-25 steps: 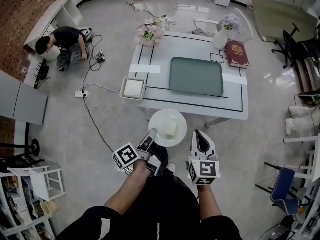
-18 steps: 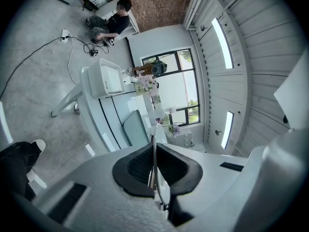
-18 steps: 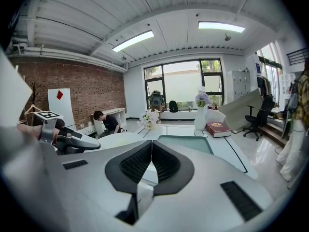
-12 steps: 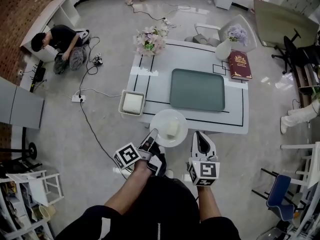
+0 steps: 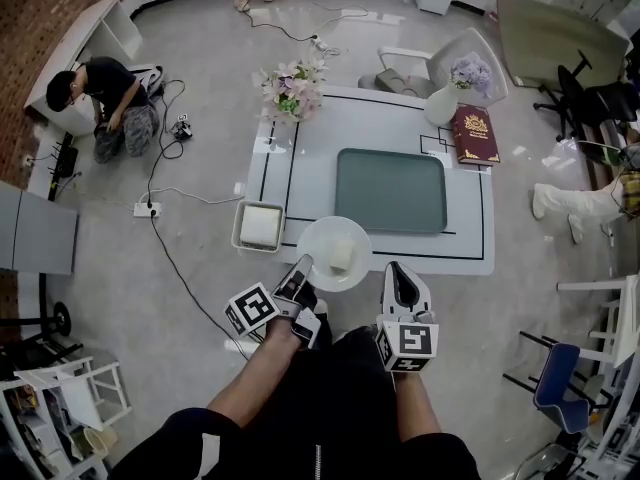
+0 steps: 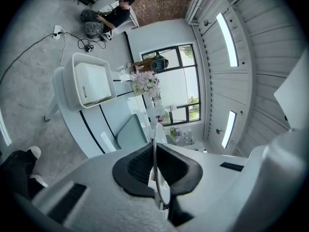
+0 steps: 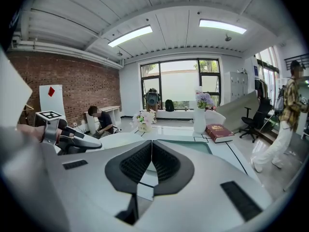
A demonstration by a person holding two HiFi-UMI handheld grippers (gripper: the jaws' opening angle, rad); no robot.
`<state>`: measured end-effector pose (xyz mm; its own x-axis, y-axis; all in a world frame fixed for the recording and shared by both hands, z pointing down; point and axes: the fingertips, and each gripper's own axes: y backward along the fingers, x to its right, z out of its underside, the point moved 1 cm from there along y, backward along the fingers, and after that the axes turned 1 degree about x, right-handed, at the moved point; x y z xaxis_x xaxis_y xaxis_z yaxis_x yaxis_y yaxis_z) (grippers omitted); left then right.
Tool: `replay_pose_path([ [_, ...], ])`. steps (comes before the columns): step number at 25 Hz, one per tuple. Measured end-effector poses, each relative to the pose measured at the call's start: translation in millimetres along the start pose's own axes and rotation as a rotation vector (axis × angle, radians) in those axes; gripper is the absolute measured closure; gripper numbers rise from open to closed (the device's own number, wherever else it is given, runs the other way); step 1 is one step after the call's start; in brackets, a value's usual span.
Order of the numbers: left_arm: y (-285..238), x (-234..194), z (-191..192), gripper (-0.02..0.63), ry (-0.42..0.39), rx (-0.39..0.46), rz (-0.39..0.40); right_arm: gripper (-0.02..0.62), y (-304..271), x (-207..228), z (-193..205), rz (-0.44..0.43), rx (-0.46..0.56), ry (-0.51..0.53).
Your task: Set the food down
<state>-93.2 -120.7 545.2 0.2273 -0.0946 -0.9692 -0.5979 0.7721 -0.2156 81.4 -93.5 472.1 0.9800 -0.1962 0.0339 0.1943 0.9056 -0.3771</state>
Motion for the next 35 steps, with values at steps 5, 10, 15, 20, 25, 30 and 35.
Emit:
replay_pose_path([
  [5, -12.7, 2.9, -2.1, 0.591, -0.009, -0.022, 0.005, 0.586, 1.9, 11.1, -3.5, 0.035, 0.003, -0.005],
  [10, -25.6, 0.5, 5.5, 0.591, -0.011, -0.045, 0.0, 0.586, 0.4, 24.8, 2.1, 0.053, -0.004, -0.016],
  [15, -38.4, 5.0, 12.2, 0.591, -0.013, -0.052, 0.0, 0.586, -7.2, 37.1, -3.2, 0.048, 0.006, -0.017],
  [20, -56.5, 8.4, 10.9, 0.591, -0.013, -0.048, -0.003, 0.586, -18.5, 51.2, -18.4, 0.046, 0.027, -0.006],
  [25, -80.6, 10.0, 9.4, 0.591, -0.011, -0.042, -0.007, 0.586, -34.4, 71.6, -21.0, 0.043, 0.017, -0.009],
  [30, -108.6, 12.6, 6.6, 0.591, -0.014, -0.035, -0.017, 0.586, -58.6, 89.3, -28.8, 0.022, 0.013, -0.007],
  [35, -135.6, 13.1, -0.9, 0.591, -0.01, -0.025, -0.03, 0.586, -82.9, 105.6, -33.5, 0.007, -0.004, -0.011],
])
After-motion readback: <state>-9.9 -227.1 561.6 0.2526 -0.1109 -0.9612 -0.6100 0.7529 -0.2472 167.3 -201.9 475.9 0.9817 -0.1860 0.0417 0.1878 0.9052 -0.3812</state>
